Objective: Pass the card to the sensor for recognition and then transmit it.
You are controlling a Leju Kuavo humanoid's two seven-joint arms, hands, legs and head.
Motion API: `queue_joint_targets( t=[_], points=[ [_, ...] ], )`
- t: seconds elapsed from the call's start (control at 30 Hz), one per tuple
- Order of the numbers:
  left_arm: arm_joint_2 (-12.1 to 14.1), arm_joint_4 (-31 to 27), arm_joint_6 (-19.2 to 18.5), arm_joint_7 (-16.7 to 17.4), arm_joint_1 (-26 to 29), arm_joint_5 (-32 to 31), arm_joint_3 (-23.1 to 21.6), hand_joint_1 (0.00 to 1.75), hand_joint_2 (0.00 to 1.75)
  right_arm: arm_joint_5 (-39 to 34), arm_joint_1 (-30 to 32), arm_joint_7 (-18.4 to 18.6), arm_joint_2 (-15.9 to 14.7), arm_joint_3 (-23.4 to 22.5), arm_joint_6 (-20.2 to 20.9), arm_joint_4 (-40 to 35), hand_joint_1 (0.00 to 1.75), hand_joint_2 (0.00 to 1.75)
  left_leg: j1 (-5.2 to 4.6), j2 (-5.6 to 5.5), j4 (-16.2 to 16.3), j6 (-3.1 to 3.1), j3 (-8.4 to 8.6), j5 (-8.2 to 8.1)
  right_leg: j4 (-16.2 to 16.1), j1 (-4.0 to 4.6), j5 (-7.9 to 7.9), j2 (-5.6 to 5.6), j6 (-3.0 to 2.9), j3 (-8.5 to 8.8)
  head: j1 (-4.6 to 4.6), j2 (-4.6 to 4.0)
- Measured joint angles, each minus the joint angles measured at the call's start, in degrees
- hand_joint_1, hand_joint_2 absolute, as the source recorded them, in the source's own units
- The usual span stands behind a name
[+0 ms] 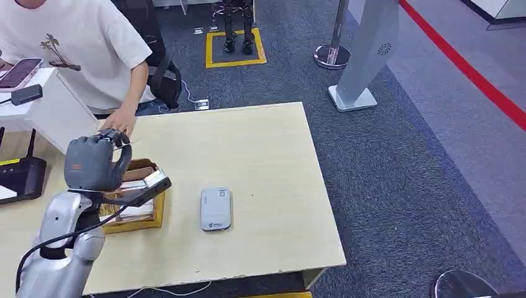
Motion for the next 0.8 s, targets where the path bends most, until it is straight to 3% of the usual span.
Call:
queue_joint_targets(
  t=[0.3,0.67,0.8],
  points=[
    [-8.5,5.9,1.0,-1.2,-2.3,0.2,-10.2,1.75,1.75,1.1,-0.7,0.6,0.0,0.0,0.0,0.0,0.00,0.00,-0.03,0.01,0.0,0.07,-0.05,-0.04,0.0,-0.02,0.03,0.01,0.04,-0.02,0.06,0.00],
    [-12.2,9.8,1.1,-2.1,-1.3,2.2,-15.5,1.75,1.75,0.8,-0.7,0.7,0.0,0.0,0.0,0.0,0.00,0.00,-0.02,0.02,0.0,0.08,-0.07,-0.04,0.0,-0.01,0.03,0.03,0.04,-0.04,0.06,0.00],
    [-13.2,12.1,2.5,-1.0,0.8,2.0,-17.0,1.75,1.75,0.2,-0.7,0.7,0.0,0.0,-0.2,0.0,0.00,0.00,-0.03,0.02,0.0,0.09,-0.08,-0.05,0.0,-0.01,0.02,0.03,0.04,-0.04,0.08,0.00]
  ],
)
